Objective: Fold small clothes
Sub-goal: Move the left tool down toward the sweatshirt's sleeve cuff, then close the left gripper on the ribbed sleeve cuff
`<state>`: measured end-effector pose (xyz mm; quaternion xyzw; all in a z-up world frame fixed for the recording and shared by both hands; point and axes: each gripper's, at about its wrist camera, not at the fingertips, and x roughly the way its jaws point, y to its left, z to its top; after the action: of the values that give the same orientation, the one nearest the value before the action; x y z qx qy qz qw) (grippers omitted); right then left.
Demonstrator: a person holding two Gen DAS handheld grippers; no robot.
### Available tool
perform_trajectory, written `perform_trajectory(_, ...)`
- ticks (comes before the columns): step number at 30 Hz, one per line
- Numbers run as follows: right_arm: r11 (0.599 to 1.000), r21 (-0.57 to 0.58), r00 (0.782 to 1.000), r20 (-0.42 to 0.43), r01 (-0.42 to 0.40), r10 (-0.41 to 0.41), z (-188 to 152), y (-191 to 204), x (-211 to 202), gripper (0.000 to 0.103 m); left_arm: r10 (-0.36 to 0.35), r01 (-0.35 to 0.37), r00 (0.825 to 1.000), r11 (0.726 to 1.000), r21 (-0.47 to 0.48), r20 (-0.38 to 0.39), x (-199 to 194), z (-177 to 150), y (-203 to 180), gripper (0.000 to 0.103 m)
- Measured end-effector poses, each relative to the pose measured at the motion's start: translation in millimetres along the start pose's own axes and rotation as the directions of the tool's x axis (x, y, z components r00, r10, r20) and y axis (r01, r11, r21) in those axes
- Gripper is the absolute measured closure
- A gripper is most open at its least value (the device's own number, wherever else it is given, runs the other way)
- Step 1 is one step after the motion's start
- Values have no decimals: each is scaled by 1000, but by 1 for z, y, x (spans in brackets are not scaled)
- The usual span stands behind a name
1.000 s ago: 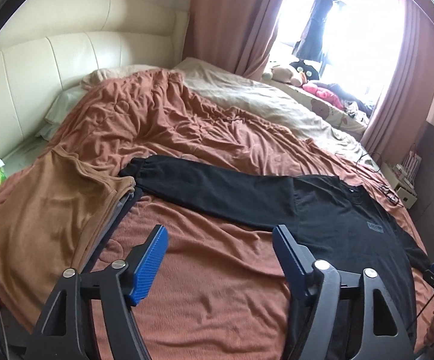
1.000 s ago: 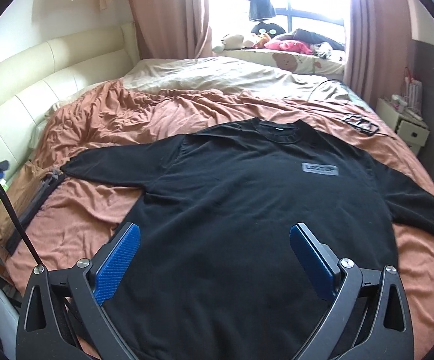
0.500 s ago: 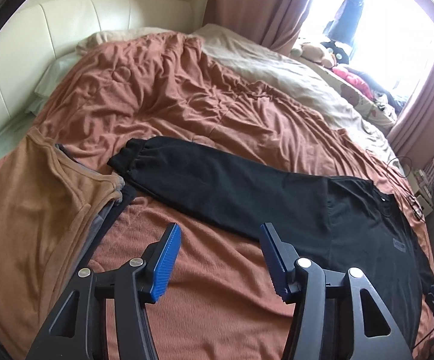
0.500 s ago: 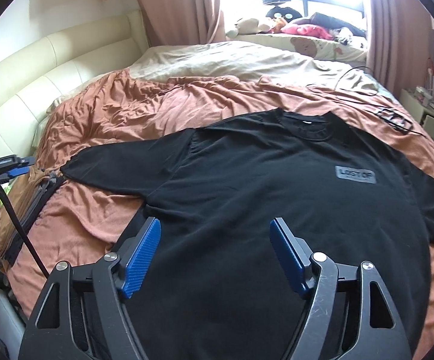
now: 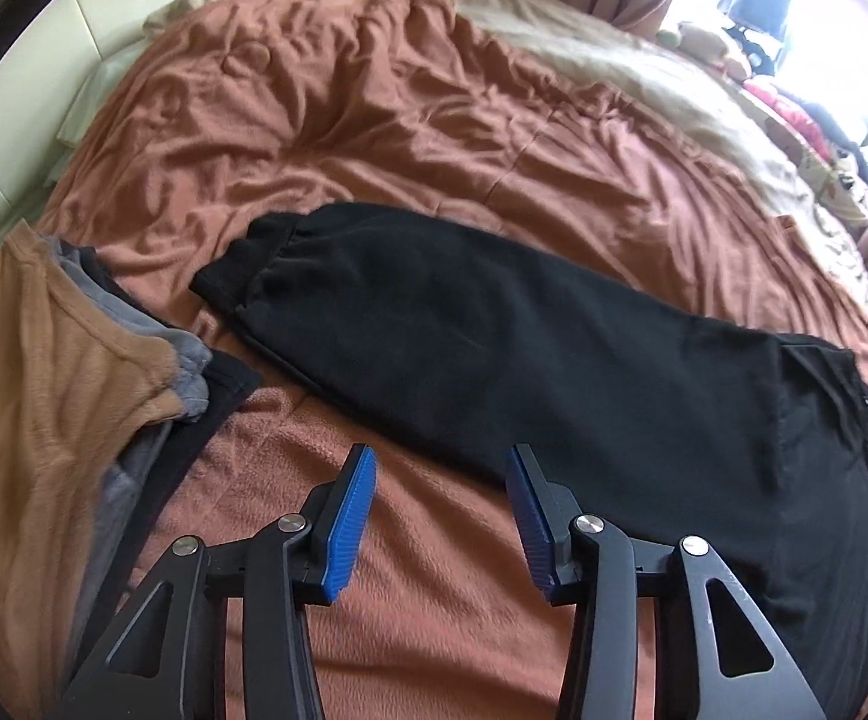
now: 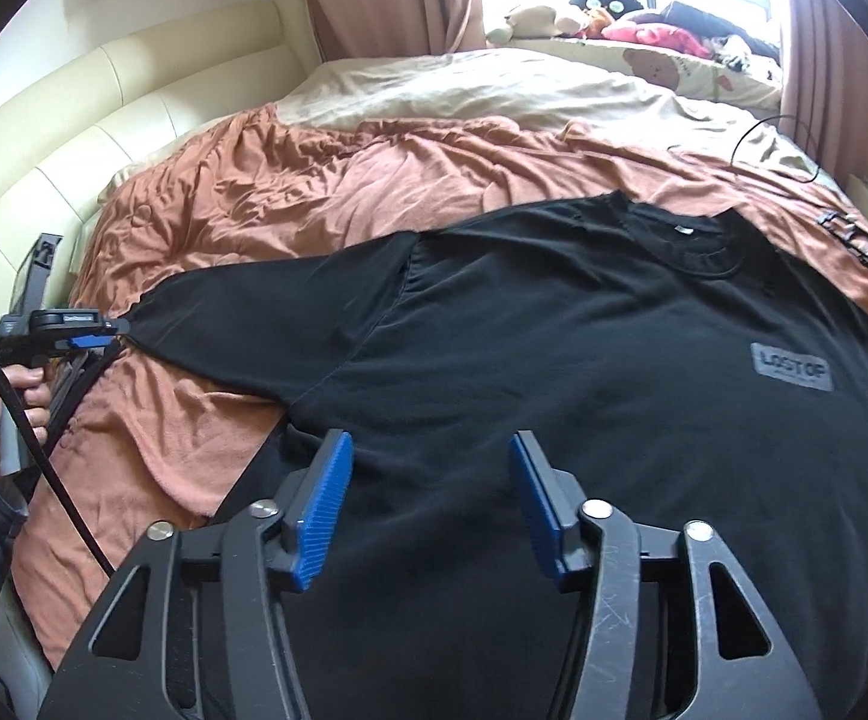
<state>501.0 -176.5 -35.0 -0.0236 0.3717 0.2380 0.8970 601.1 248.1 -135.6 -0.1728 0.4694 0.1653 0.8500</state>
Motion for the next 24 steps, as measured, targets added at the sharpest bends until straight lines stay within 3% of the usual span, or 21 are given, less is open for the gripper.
perform_trajectory(14,1000,11,999,-32,-7,8,10,0,32,53,81,-85,992,995,-44,-101,68,10,6,60)
perform_trajectory(22,1000,20,999,-37,-16,17,14,3,39,53,98,-105,991,992,-74,-92,84,23,9,60)
perform_trajectory(24,999,35,999,-46,-23,24,16,4,45,53,81,-88,994,991,-102,-72,85,26,13,66)
